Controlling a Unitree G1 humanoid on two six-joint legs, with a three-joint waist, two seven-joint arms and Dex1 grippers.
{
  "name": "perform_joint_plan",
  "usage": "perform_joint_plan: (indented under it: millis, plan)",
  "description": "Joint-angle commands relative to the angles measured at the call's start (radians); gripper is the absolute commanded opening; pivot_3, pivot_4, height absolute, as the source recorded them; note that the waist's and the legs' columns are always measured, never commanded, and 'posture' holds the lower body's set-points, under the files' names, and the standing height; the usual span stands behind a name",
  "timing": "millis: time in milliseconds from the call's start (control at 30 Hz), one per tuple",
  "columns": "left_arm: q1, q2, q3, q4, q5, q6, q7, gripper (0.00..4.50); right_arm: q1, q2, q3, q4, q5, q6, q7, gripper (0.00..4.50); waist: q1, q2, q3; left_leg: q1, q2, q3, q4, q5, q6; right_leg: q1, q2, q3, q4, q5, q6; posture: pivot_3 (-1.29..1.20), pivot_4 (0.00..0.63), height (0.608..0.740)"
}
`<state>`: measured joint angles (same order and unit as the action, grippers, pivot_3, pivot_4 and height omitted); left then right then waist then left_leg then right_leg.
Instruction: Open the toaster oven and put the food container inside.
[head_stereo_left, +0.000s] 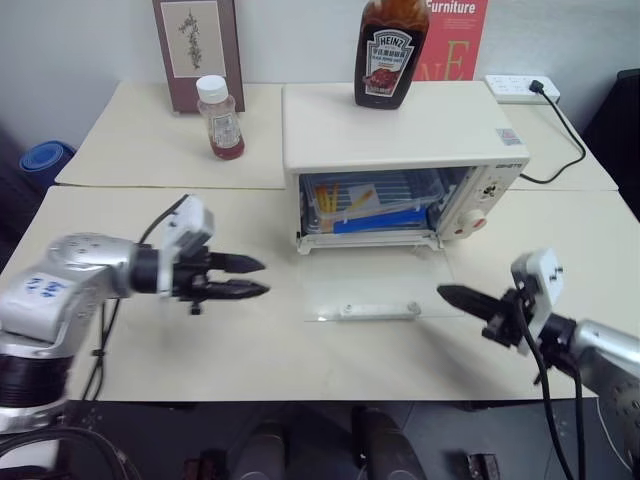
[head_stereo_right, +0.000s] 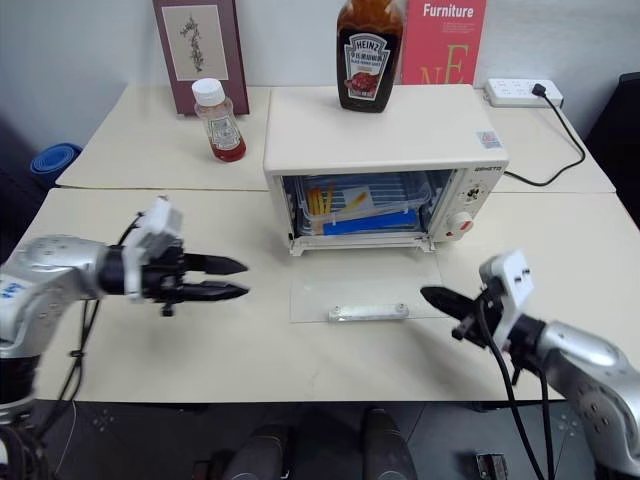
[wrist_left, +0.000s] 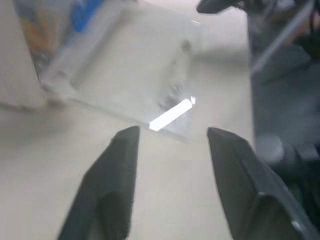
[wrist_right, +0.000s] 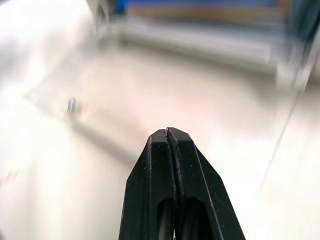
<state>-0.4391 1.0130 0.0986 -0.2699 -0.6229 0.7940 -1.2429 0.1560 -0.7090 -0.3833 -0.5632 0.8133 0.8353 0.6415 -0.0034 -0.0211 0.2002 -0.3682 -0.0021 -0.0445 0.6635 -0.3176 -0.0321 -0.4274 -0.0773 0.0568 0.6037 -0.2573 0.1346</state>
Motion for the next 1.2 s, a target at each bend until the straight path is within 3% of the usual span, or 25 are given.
perform_joint_plan:
  millis: [33,133,167,400,533,633,833,933,1033,1200]
  plan:
    - [-0.08,0.063,0.01,0.063,0.006,-0.062,-0.095,3.48,0.048,0.031,0.001,-0.033,-0.014,-0.039,-0.011,0.0,0.002,0.0,0.0,0.0,0.0,0.0,0.001,0.0,0.001,0.001,0.0,0.0,-0.001,0.0,0.0,0.0,0.15,0.74]
    - [-0.135,0.098,-0.018,0.093,0.011,-0.089,-0.163,4.36,0.083,0.056,0.066,0.006,-0.093,-0.095,-0.018,0.0,-0.001,0.0,0.0,0.0,0.0,0.0,0.001,0.001,0.001,0.001,0.0,0.0,-0.001,0.0,0.0,0.0,0.15,0.74]
    - [-0.151,0.098,-0.026,0.101,0.013,-0.095,-0.172,4.47,0.082,0.066,0.086,0.026,-0.119,-0.115,-0.022,0.0,-0.002,0.0,0.0,0.0,0.0,0.0,0.0,0.001,0.001,0.001,0.0,0.0,-0.001,0.0,0.0,0.0,0.15,0.74]
    - [-0.197,0.05,-0.046,0.138,0.058,-0.173,-0.133,4.47,-0.005,0.133,0.14,0.169,-0.238,-0.223,-0.067,0.0,-0.02,0.0,0.0,-0.001,0.0,0.0,0.0,0.0,0.002,-0.001,0.001,0.0,0.002,0.0,0.0,0.0,0.15,0.74]
    - [-0.236,0.017,-0.044,0.175,0.06,-0.161,-0.105,4.47,-0.087,0.149,0.093,0.181,-0.214,-0.224,-0.082,0.0,-0.025,0.0,0.0,-0.001,0.0,0.0,0.001,0.0,0.002,-0.002,0.001,0.0,0.003,0.0,0.001,0.0,0.15,0.74]
    - [-0.259,0.026,-0.048,0.238,0.087,-0.189,-0.118,4.5,-0.106,0.072,-0.003,0.103,-0.097,-0.154,-0.022,0.58,-0.025,0.002,0.001,-0.001,0.0,0.0,0.0,0.0,0.002,-0.003,0.001,0.0,0.004,0.0,0.001,0.0,0.15,0.74]
    - [-0.328,0.034,-0.044,0.37,0.11,-0.224,-0.158,4.5,-0.148,-0.228,-0.33,0.097,0.197,0.026,0.147,2.51,-0.022,0.003,0.002,-0.001,0.0,-0.001,0.001,0.0,0.002,-0.001,0.001,0.0,0.003,0.0,0.001,0.0,0.15,0.74]
    - [-0.352,0.041,-0.045,0.402,0.116,-0.228,-0.181,4.5,-0.131,-0.346,-0.429,0.142,0.249,0.089,0.259,3.54,-0.022,0.003,0.002,-0.001,0.001,-0.001,0.0,0.0,0.003,-0.001,0.002,-0.001,0.003,0.0,0.001,0.0,0.15,0.74]
    - [-0.371,0.055,-0.041,0.425,0.118,-0.225,-0.207,4.5,-0.096,-0.417,-0.464,0.18,0.206,0.093,0.349,4.48,-0.023,0.003,0.002,-0.002,0.001,0.0,0.001,0.0,0.003,-0.001,0.002,0.0,0.003,0.0,0.001,0.0,0.15,0.74]
    - [-0.39,0.056,-0.022,0.45,0.117,-0.219,-0.202,4.5,-0.131,-0.419,-0.43,0.221,0.184,0.074,0.348,4.48,-0.024,0.002,0.002,-0.001,0.001,0.0,0.001,0.0,0.003,-0.001,0.002,0.0,0.003,0.0,0.001,0.0,0.15,0.74]
